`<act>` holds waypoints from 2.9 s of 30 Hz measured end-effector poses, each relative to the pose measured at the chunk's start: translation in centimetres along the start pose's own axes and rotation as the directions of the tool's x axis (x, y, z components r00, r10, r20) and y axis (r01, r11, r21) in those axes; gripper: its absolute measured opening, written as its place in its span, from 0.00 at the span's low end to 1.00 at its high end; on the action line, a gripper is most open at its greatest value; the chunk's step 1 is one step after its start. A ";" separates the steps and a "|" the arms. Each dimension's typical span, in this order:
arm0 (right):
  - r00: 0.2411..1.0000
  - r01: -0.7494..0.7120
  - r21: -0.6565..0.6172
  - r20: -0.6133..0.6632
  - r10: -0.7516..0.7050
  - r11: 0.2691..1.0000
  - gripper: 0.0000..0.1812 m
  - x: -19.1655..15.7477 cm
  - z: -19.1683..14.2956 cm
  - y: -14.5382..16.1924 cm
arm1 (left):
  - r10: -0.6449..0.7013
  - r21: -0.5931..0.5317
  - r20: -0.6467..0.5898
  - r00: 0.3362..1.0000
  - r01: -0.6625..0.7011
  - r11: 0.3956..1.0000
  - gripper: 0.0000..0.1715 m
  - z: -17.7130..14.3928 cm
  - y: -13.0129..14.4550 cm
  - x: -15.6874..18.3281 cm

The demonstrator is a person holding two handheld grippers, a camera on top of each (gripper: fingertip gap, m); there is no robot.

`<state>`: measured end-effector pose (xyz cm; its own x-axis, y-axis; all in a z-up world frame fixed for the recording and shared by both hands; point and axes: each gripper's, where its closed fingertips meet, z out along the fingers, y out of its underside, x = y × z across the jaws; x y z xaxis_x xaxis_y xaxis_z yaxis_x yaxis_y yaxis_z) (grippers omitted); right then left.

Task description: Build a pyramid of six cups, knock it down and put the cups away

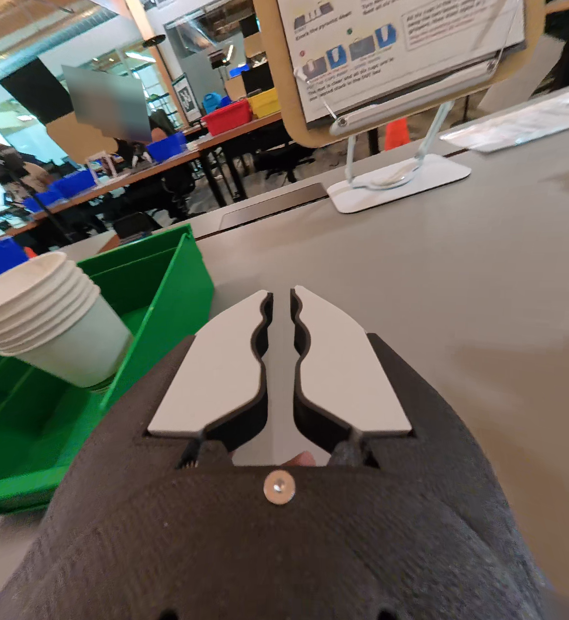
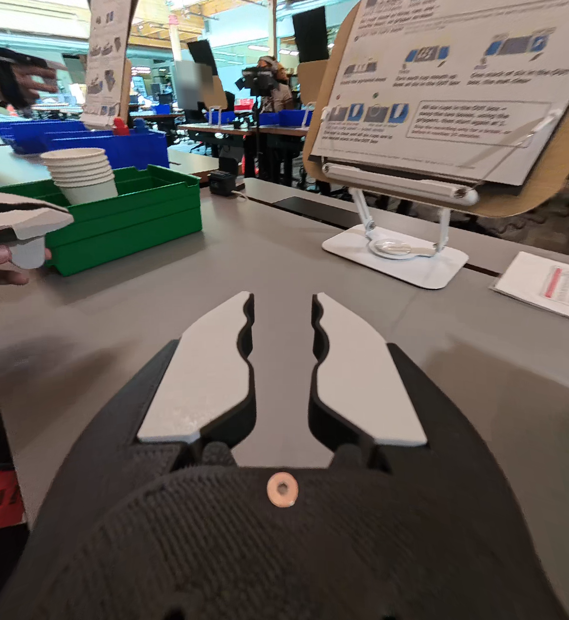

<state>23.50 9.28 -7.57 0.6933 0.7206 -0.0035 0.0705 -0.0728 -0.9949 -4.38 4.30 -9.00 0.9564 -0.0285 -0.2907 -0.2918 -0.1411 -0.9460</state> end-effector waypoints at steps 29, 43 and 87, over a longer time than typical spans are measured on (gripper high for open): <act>0.730 -0.049 -0.025 -0.683 0.019 0.998 0.43 11.7 -16.4 2.3 | -0.100 -0.037 -0.427 0.899 0.093 0.995 0.01 8.3 -2.2 10.7; 0.729 -0.193 -0.057 -0.677 0.105 0.979 0.21 13.1 -14.5 4.7 | -0.116 -0.102 -0.415 0.903 0.081 0.992 0.02 7.6 -0.5 9.5; 0.846 0.031 0.441 -0.489 0.211 0.897 0.26 9.2 -17.0 -5.1 | -0.498 -0.236 -0.378 0.780 0.439 0.867 0.14 8.0 0.2 6.8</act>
<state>41.69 4.60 -0.80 0.9523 0.2576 -0.1636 -0.2315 0.2609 -0.9372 1.91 12.00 -12.29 0.8968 -0.3264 0.2985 0.1700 -0.3687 -0.9139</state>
